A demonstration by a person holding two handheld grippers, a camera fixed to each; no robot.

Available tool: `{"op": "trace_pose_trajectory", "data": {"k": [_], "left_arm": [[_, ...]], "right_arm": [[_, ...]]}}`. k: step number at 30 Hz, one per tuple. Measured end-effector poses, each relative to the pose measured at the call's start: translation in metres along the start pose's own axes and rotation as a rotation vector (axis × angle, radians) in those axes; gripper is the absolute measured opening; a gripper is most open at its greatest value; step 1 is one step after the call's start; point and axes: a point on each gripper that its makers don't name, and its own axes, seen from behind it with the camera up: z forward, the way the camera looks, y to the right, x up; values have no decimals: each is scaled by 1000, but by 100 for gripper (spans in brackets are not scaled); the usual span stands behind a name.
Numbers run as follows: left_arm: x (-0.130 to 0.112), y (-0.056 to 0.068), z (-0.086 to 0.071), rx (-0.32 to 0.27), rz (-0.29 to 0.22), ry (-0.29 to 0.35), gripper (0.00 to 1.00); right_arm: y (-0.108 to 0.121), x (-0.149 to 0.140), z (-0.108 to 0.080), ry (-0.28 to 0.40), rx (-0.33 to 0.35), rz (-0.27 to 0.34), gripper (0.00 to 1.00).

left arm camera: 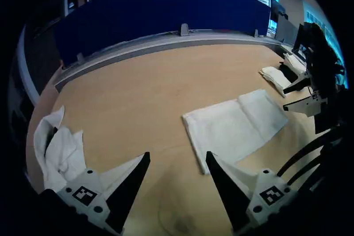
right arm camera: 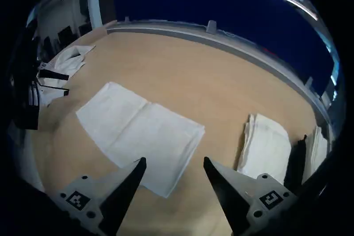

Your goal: Fold towel

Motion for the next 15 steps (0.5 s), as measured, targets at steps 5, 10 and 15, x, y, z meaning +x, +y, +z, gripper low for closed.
{"op": "trace_pose_trajectory", "data": {"k": [5,10,15], "left_arm": [[-19,-12,-20,38,-54,-1,94],[-41,-21,-41,74,-93,-8,94],[-60,-27,-59,102,-117,-15,94]], "right_arm": [[-7,-5,-2,-17,23,-25,100],[-15,-14,-2,-45,53,-54,100],[-22,-24,-4,-70,89,-77,100]]}}
